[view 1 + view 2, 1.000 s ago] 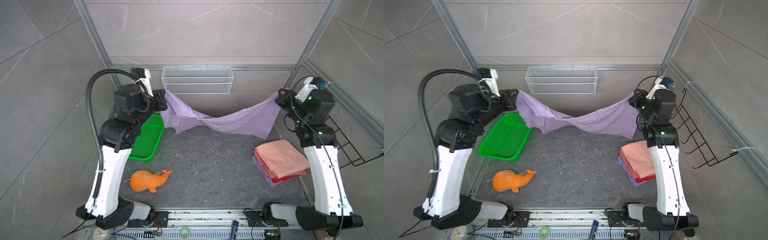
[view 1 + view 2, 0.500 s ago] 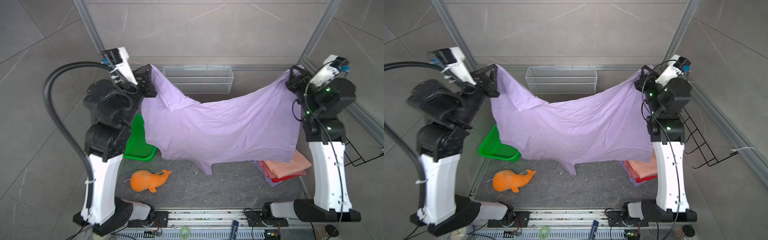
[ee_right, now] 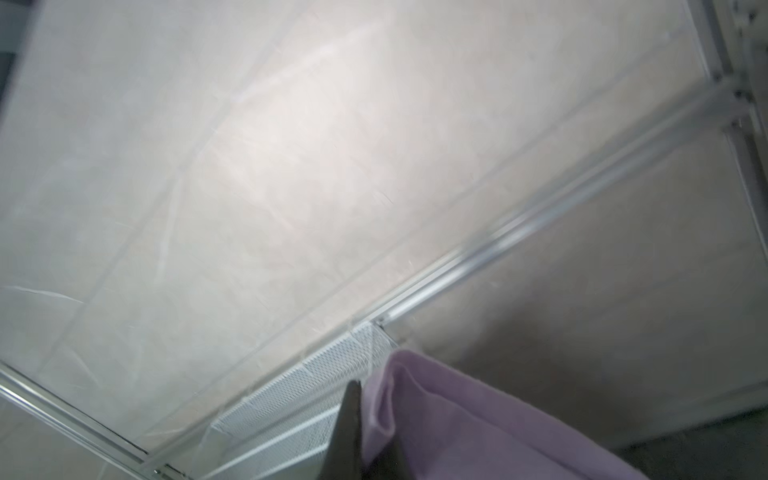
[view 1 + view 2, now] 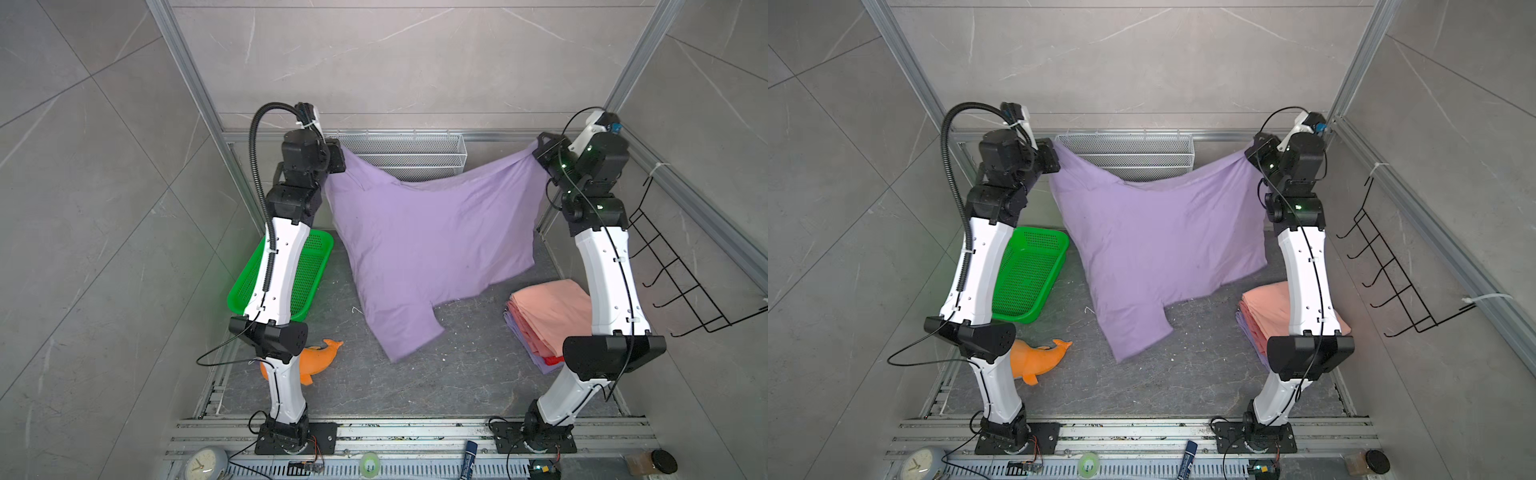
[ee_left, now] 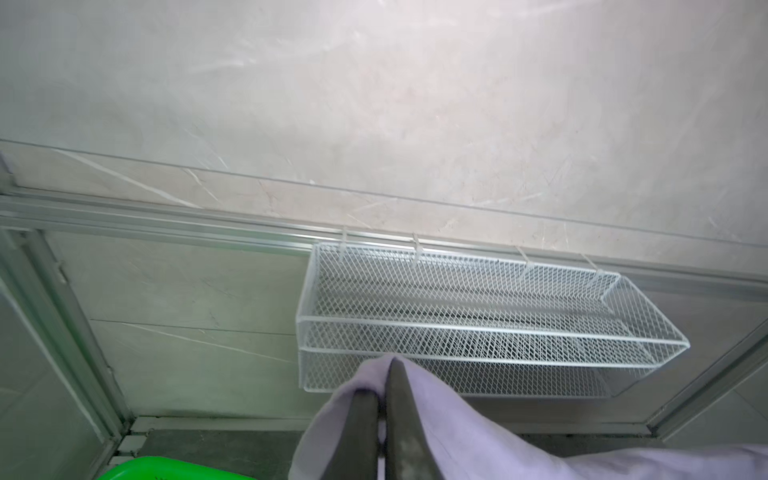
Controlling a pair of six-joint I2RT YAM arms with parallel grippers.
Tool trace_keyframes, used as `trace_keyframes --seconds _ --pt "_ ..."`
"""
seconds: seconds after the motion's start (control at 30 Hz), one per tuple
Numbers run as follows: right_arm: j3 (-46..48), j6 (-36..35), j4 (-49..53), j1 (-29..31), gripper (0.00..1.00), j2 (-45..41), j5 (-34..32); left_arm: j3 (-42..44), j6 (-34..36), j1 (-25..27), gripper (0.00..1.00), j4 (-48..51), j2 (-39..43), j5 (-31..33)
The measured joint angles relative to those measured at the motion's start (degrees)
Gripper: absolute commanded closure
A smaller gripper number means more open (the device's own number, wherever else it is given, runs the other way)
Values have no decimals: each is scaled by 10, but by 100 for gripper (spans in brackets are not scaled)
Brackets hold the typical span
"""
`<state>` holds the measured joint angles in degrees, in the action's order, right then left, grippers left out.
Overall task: Fold and stack the t-shirts
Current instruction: 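Lower the shirt onto the table with both grippers, laying it flat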
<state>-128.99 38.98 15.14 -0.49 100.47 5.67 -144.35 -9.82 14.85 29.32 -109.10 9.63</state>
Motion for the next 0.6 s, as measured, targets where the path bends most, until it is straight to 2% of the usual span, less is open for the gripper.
trace_keyframes --seconds 0.1,0.2,0.33,0.47,0.6 --pt "5 -16 9 0 100 -48 12 104 0 -7 100 -16 111 -8" --pt "75 -39 21 0 100 -128 12 215 0 -3 100 -24 239 -10" --pt "234 -61 41 0 100 -249 3 332 -19 0 100 -3 374 -7" --pt "427 -58 59 0 100 -326 -1 488 -86 -1 100 66 463 -3" --pt "614 -41 72 0 100 -328 8 747 -192 -1 100 103 498 -43"
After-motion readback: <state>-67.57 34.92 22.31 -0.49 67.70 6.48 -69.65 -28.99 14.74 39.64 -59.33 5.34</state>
